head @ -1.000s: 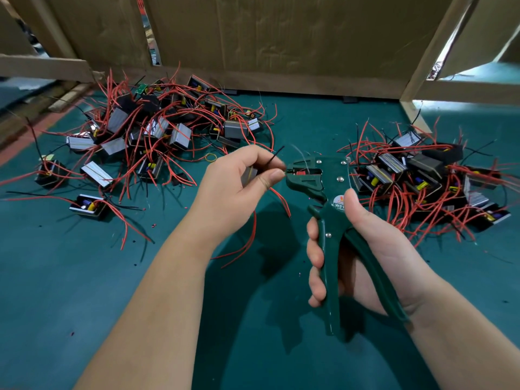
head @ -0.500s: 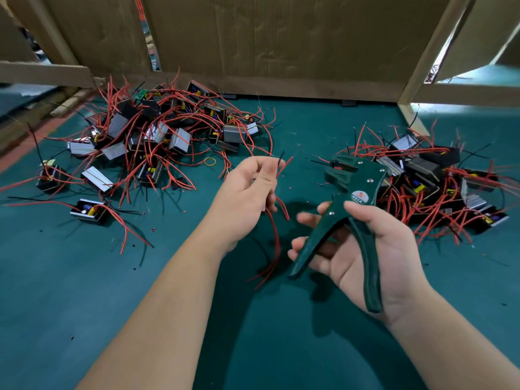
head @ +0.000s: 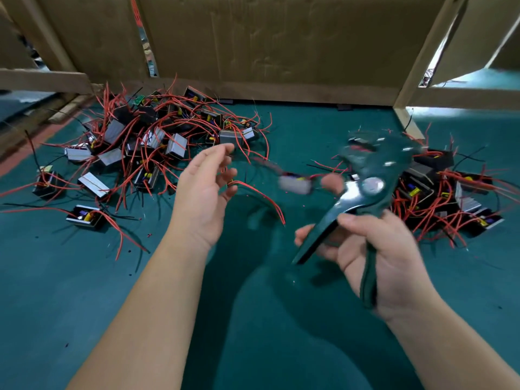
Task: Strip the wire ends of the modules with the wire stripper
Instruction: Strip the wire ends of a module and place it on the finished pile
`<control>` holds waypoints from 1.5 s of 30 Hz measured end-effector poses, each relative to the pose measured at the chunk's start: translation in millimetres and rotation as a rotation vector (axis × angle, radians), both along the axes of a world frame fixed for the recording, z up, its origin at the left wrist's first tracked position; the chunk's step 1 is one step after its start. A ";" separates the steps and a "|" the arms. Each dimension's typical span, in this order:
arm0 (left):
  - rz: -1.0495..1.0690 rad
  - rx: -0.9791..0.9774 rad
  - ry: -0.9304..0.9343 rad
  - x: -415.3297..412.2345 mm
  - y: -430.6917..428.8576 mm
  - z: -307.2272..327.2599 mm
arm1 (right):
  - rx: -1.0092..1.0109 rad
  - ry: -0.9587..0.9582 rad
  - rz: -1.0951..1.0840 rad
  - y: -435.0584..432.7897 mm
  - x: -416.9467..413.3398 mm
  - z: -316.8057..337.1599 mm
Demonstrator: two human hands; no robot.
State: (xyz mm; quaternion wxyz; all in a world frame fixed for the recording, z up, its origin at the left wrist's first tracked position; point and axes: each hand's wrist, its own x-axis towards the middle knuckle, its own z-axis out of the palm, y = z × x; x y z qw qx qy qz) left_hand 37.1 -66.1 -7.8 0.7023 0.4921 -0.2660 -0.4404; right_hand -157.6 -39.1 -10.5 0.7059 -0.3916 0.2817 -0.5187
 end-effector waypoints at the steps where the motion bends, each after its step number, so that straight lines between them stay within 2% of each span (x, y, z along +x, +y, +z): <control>1: 0.048 0.017 -0.009 4.2 0.1 0.8 | -0.036 0.013 -0.079 -3.1 -3.6 0.8; 3: 0.168 0.068 -0.146 12.5 -0.1 2.0 | -0.057 0.031 -0.184 -8.0 -10.9 0.5; 6: 0.347 0.194 -0.586 27.1 1.4 -3.7 | -0.065 0.075 -0.242 -11.1 -16.2 -3.5; 8: 0.399 0.369 -0.891 34.2 2.7 -10.1 | -0.092 0.109 -0.272 -9.4 -14.7 -5.7; 9: 0.401 0.456 -0.986 35.3 3.5 -12.5 | -0.111 0.128 -0.289 -8.0 -13.2 -6.0; 11: 0.363 0.606 -1.097 35.7 3.7 -15.7 | -0.158 0.174 -0.319 -4.8 -10.8 -6.0; 14: 0.260 0.796 -1.145 38.1 2.5 -16.9 | -0.227 0.248 -0.330 -0.1 -9.3 -5.6; 17: 0.263 0.810 -1.112 45.1 2.0 -17.6 | -0.271 0.298 -0.326 3.1 -8.2 -5.4; 23: 0.315 0.445 -1.043 49.2 1.4 -19.8 | -0.321 0.315 -0.337 3.4 -8.9 -3.6; 24: 0.290 0.402 -0.982 47.1 0.6 -19.2 | -0.312 0.308 -0.321 3.0 -8.6 -3.2; 25: 0.243 0.354 -0.845 44.5 -0.6 -17.9 | -0.300 0.305 -0.305 2.3 -8.4 -3.0; 28: 0.031 0.208 -0.137 33.2 -1.1 -6.8 | -0.252 0.271 -0.260 1.5 -7.9 -2.2; 30: -0.057 0.145 0.235 27.8 -0.3 -0.4 | -0.204 0.238 -0.223 1.2 -8.1 -1.7; 32: -0.081 0.097 0.469 24.1 0.7 4.1 | -0.158 0.218 -0.188 1.3 -7.8 -0.3; 33: -0.089 0.076 0.525 21.2 1.6 6.2 | -0.131 0.201 -0.160 0.7 -7.7 0.8; 35: -0.148 0.039 0.551 14.0 4.4 9.8 | -0.043 0.143 -0.063 -1.2 -8.8 2.6; 38: -0.322 0.007 0.463 3.7 11.1 14.0 | 0.138 -0.021 0.216 -4.6 -13.3 6.7; 41: -0.480 0.047 0.243 -5.5 15.6 11.4 | 0.216 -0.157 0.458 -4.7 -16.6 10.7; 43: -0.593 0.074 0.051 -10.6 17.7 6.8 | 0.200 -0.198 0.521 -4.6 -17.2 10.6; 45: -0.706 0.087 -0.048 -12.3 18.5 3.4 | 0.191 -0.203 0.533 -4.2 -15.8 10.2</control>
